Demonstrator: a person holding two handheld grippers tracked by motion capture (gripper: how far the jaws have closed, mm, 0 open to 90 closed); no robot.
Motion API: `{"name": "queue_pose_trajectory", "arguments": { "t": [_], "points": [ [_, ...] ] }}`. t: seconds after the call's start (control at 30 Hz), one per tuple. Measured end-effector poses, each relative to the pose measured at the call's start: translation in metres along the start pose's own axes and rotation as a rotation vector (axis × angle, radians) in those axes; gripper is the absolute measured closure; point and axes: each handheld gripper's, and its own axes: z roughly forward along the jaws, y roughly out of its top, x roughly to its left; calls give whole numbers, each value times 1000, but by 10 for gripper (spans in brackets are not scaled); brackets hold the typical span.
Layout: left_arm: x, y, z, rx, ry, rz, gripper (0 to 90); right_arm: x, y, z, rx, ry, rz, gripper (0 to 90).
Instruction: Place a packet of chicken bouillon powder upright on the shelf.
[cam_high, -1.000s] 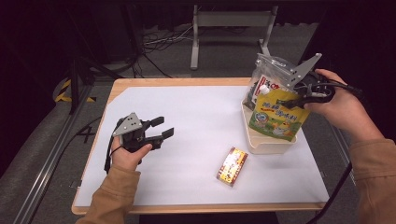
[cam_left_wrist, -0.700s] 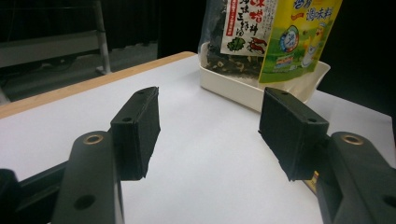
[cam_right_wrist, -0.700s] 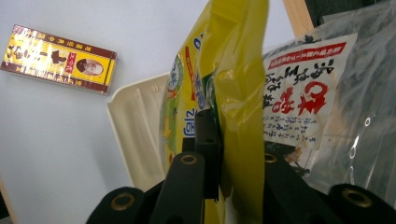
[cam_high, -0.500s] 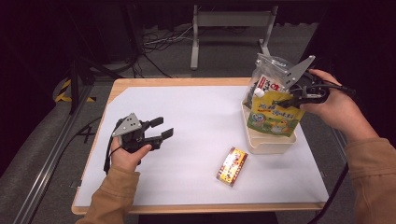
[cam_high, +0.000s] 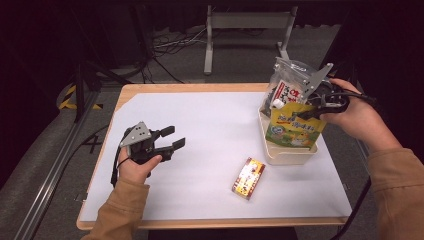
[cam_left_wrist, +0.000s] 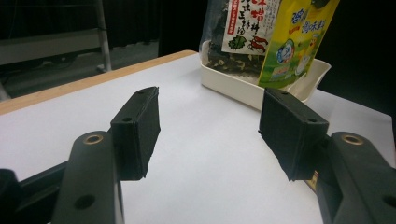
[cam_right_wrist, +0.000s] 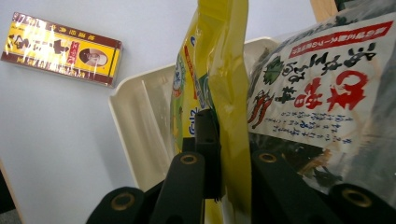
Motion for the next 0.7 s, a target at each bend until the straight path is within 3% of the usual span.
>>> {"name": "queue_pose_trajectory", "arguments": {
  "t": [0.2, 0.7],
  "points": [
    [0, 0, 0, 1, -1, -1, 389, -5, -5, 13, -11, 7, 45, 867],
    [-2, -1, 7, 22, -8, 6, 390, -6, -15, 27, -8, 19, 92, 839]
  ]
}}
